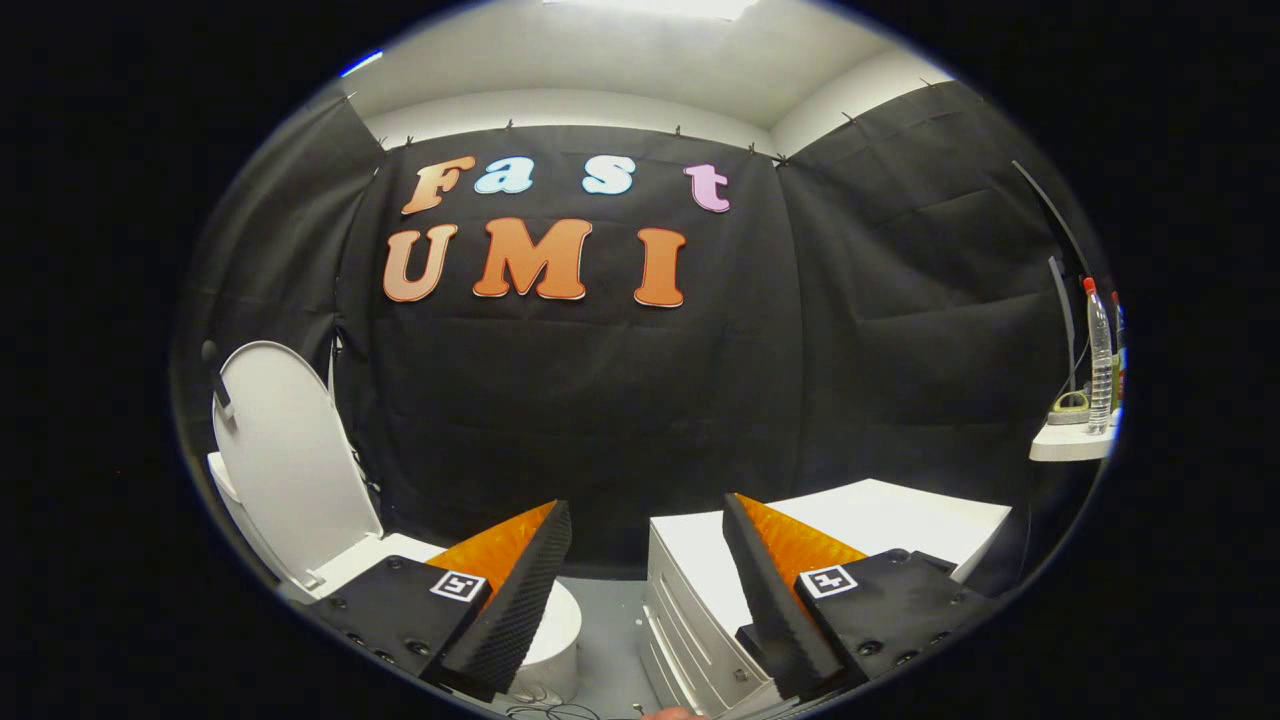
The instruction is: Open the toilet lid.
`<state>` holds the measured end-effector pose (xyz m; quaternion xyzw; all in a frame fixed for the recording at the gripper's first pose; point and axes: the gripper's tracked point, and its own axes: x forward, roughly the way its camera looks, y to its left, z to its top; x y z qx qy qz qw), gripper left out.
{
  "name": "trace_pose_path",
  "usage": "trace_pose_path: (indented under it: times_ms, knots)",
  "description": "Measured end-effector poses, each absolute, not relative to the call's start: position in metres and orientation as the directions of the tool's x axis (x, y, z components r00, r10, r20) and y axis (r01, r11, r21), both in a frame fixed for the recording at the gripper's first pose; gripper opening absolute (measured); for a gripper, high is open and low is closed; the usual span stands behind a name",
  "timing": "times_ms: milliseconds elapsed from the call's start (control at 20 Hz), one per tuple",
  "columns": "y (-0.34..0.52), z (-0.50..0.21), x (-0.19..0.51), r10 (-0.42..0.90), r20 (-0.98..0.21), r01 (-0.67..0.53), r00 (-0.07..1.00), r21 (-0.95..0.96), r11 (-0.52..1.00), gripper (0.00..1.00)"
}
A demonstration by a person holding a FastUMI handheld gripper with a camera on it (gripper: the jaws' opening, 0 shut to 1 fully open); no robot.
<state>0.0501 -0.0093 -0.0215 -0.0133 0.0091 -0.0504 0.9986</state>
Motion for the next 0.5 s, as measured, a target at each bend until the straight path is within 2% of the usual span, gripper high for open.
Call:
trace_pose_path:
  times_ms: [500]
  knots:
    - [-0.0079, -0.0218, 0.0501, -0.093, -0.019, 0.093, 0.995, -0.027, 0.995, 0.98]
